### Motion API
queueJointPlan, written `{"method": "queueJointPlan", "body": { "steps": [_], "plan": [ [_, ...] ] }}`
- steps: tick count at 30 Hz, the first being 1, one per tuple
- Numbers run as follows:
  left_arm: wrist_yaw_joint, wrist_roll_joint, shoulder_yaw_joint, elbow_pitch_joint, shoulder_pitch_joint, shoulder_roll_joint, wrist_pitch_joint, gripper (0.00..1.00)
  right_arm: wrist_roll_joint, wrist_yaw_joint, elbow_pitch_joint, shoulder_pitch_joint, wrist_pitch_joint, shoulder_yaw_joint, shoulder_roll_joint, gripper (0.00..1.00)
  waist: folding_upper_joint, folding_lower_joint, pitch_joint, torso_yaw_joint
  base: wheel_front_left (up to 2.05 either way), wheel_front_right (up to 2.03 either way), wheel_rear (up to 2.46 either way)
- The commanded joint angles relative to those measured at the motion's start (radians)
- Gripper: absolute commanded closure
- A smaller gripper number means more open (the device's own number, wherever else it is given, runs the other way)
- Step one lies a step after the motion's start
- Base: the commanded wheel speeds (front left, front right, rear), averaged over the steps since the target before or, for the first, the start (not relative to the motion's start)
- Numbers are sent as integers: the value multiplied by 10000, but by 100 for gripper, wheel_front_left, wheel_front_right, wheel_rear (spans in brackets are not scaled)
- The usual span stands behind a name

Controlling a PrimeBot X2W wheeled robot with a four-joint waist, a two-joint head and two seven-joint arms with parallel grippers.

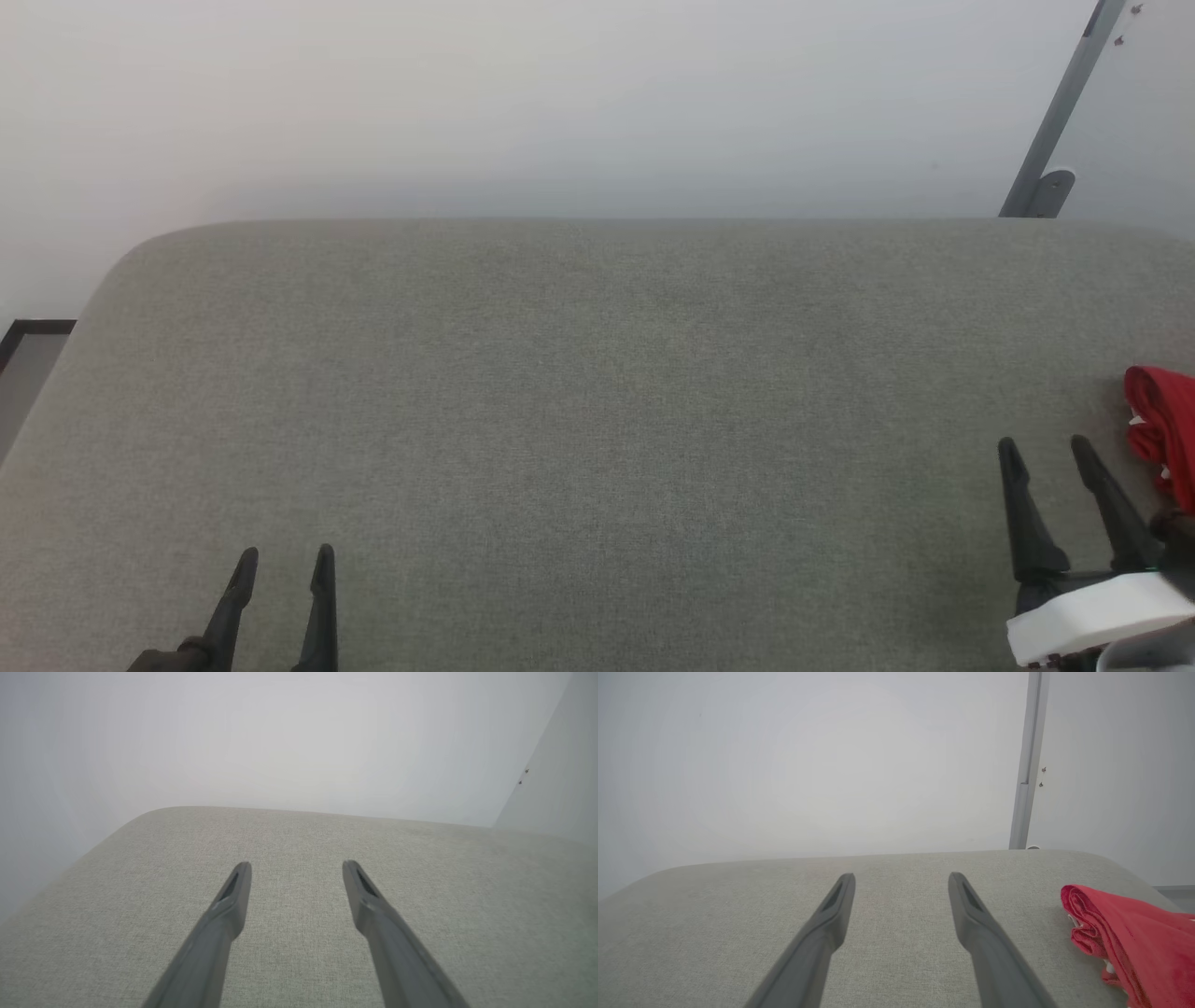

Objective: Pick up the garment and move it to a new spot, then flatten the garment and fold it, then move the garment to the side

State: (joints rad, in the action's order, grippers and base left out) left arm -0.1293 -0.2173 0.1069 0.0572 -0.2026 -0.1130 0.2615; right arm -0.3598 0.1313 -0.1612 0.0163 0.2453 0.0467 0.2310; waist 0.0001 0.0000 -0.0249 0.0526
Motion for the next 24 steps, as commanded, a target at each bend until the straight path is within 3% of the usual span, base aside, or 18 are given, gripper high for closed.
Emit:
{"method": "queueJointPlan", "body": {
  "steps": [1, 24],
  "plan": [
    [-12, 128, 56, -79, -87, 54, 45, 0, 60, -13, 168, 119, -61, 93, -41, 0, -1, 0, 22, 10, 0, 0, 0],
    [-12, 144, 9, -150, 170, 240, 44, 0, 39, -13, 738, 268, -393, 205, -253, 0, -1, 0, 195, -39, 0, 0, 0]
  ]
}}
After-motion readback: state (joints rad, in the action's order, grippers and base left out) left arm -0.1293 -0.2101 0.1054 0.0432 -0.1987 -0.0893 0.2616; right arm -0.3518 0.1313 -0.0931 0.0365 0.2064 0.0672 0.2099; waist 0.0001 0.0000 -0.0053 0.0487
